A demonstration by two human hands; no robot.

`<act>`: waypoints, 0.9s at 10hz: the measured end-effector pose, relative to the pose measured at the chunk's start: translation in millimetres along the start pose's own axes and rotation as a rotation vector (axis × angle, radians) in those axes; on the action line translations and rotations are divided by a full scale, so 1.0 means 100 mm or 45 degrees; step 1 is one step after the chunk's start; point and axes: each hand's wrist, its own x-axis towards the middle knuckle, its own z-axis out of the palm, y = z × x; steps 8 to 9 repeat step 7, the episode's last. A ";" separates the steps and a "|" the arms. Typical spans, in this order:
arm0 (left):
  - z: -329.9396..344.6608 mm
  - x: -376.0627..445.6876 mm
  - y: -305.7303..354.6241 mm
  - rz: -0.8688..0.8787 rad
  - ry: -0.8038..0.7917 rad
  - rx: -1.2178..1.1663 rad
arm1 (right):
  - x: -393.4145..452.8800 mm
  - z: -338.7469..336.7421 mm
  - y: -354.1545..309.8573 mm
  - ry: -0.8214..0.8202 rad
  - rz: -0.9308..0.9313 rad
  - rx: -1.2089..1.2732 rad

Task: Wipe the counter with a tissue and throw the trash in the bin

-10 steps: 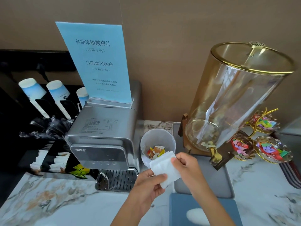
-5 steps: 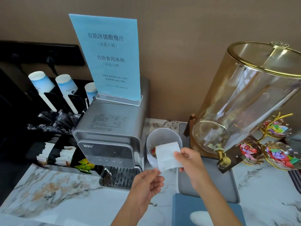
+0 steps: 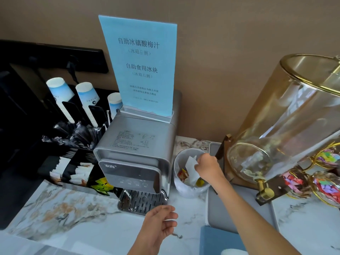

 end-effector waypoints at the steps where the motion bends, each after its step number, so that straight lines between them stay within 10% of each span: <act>1: 0.01 0.00 0.03 0.005 0.000 -0.011 | 0.01 0.08 -0.08 -0.067 -0.011 -0.177; 9: 0.04 -0.04 0.06 0.042 -0.021 0.062 | -0.04 0.11 -0.09 -0.108 -0.024 -0.323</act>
